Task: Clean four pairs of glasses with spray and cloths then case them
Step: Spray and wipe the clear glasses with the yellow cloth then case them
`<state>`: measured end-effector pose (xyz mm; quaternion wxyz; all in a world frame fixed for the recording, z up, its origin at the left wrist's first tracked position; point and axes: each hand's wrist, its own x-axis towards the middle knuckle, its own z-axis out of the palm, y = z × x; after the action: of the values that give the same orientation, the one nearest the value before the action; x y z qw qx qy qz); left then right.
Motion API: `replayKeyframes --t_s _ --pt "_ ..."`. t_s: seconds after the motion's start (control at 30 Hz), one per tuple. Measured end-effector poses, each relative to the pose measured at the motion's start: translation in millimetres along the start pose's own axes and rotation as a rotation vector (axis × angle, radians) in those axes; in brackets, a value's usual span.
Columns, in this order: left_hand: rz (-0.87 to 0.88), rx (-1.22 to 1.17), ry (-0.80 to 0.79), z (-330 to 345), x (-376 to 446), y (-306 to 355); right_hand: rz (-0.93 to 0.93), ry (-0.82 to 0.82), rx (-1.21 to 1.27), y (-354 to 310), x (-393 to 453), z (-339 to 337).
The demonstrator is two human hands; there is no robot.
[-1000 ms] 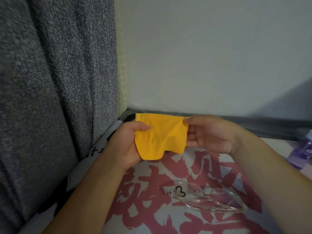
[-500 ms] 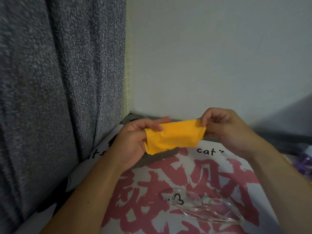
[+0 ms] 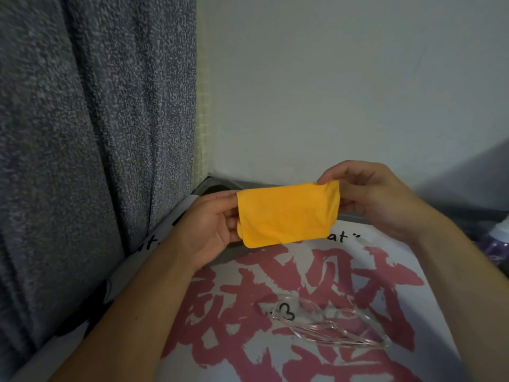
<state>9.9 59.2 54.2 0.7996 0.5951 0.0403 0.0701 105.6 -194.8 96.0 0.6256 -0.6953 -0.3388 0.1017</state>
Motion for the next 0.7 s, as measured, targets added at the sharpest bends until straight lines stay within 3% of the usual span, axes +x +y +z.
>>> replayKeyframes --t_s 0.2,0.3,0.37,0.43,0.53,0.63,0.7 --pt "-0.144 -0.170 0.150 -1.3 -0.4 -1.7 0.006 -0.041 0.030 -0.5 -2.4 2.8" --pt "-0.158 -0.168 0.162 -1.5 0.9 -2.1 0.028 -0.003 -0.256 6.5 2.8 1.4" --pt "-0.125 -0.040 0.156 1.5 1.2 -4.2 0.040 0.019 -0.430 12.2 5.1 3.9" --pt "-0.026 0.065 0.147 4.2 2.3 -6.2 0.034 0.026 -0.343 12.7 3.9 6.1" --pt "0.102 0.037 0.116 6.1 2.4 -4.2 -0.020 0.011 -0.099 2.9 0.7 8.2" --pt "0.102 -0.010 0.093 0.0 5.1 -3.3 0.036 -0.058 0.112 -2.2 -0.3 7.4" --pt "0.047 -0.048 0.067 -2.9 3.0 -0.5 0.036 -0.058 0.042 -2.6 0.3 6.0"
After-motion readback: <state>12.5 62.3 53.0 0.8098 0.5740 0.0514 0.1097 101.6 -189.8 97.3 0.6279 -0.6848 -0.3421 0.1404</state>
